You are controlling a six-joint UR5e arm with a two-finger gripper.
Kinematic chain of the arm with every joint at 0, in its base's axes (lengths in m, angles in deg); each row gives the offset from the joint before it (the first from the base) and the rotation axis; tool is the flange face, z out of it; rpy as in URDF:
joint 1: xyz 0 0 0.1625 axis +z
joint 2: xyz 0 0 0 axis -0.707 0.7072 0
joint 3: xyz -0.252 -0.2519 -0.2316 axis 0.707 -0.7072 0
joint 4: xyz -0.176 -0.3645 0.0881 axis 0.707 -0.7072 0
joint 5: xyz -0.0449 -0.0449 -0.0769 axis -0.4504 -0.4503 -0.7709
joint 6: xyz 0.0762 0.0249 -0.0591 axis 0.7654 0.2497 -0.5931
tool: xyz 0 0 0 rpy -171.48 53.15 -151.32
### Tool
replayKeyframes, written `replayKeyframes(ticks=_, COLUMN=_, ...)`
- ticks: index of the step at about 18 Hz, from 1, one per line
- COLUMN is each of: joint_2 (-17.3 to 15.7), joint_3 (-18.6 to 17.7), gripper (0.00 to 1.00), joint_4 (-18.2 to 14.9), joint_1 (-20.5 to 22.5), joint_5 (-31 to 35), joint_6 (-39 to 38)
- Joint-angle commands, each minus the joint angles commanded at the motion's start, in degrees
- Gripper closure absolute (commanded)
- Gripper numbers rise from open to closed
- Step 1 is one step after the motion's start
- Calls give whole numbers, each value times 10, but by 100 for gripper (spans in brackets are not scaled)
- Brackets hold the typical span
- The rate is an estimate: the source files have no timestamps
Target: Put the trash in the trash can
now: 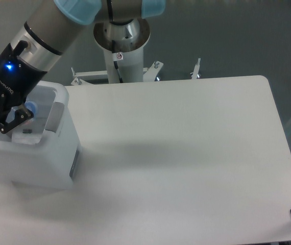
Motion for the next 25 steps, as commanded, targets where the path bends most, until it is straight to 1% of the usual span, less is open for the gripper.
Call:
replayKeyframes(ticks=1, joint_2=-2, joint_3=-4, gripper=2, joint_4=0, joint_1=1, joint_5=1, joint_6=3)
replayKeyframes(ticks=2, joint_2=-7, joint_3=-8, gripper=0, joint_4=0, joint_1=1, joint_5=1, joint_6=7)
replayKeyframes(ticks=6, joint_2=-12, joint_3=-13, gripper=0, joint_4=-1, joint_1=11, joint_5=4, joint_6=10)
replayKeyframes(ticks=9, joint_2=-25, joint_3=-13, gripper=0, joint_4=-2, joint_1=42, joint_5=4, joint_6=10)
replayKeyframes(ticks=12, joint_2=-26, joint_3=-14, gripper=0, joint_4=-4, joint_1=86, joint_5=6, joint_6=11)
replayKeyframes(ticks=15, joint_2=-22, joint_3=-16, gripper=0, joint_4=-4, joint_1=145, joint_5=11, joint_6=11)
replayKeyframes(ticks=18, joint_2=-21, joint_3=-34, gripper=0, joint_4=-4, joint_1=207, joint_5=19, joint_6=18)
replayKeyframes(ticks=20, joint_2=-17, joint_3=-55, gripper=0, joint_4=-3, joint_1=244, joint_5=38, joint_6=53)
replayKeyframes(ticks=22, joint_2=-15, joint_3=-68, gripper=0, joint_4=-4, joint_1=284, joint_5=61, joint_6=98)
replayKeyframes(ticks=25, joint_2=-11, joint_3=-92, gripper=0, joint_4=-4, joint_1=321, joint_5=90, joint_6=135)
